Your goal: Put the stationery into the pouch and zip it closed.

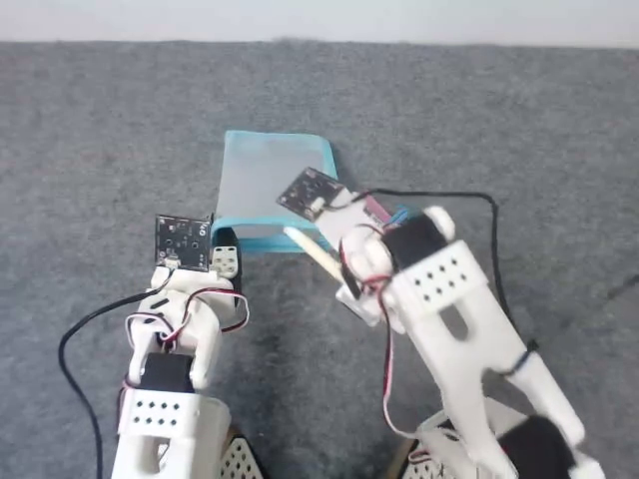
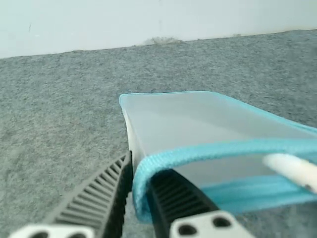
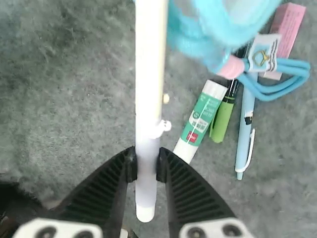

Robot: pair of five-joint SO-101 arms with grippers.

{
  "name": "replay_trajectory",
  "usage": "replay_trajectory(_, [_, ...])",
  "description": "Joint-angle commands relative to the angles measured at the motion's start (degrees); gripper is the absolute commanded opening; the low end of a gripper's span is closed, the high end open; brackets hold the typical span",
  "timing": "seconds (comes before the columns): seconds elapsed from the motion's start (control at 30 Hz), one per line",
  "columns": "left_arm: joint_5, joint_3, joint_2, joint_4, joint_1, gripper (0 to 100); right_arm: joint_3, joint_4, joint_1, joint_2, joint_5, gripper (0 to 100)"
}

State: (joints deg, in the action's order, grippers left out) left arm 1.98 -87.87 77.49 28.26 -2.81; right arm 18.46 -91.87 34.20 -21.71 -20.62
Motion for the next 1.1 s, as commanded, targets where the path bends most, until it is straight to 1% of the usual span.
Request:
replay_trajectory(0.0, [0.8, 1.0, -0.7, -2.4, 0.4, 1, -12.6, -5.1, 0.8, 7.5, 0.3, 0.6])
replay_trajectory(0.13, [0.8, 0.9, -0.7, -2.4, 0.4, 1, -21.1, -7.1, 0.7, 15.8, 0.4, 0.7])
replay_trajectory(0.23, [0.8, 0.6, -1.0, -2.5, 0.5, 1, -27.8, -8.9, 0.7, 20.8, 2.7, 0.7])
replay_trajectory(0.4, [0.8, 0.2, -0.7, -2.6, 0.5, 1, -37.0, -10.5, 0.8, 26.9, 6.0, 0.7])
replay_trajectory(0.5, [0.8, 0.1, -0.7, -2.6, 0.9, 1, -40.5, -10.3, 0.8, 29.4, 6.3, 0.7])
replay_trajectory(0.63, [0.7, -0.2, -0.8, -2.3, 4.6, 1, -44.4, -9.7, 1.2, 32.0, 6.1, 0.7])
replay_trajectory(0.7, [0.6, -0.6, -0.6, -2.3, 5.3, 1, -45.5, -8.7, 2.2, 33.1, 6.2, 0.8])
replay_trajectory(0.83, [0.6, -0.6, -0.6, -2.3, 5.3, 1, -45.5, -6.2, 4.4, 34.5, 6.4, 0.9])
replay_trajectory(1.07, [0.6, -0.6, -0.6, -2.3, 5.3, 1, -45.5, -3.2, 4.2, 36.5, 6.6, 0.8])
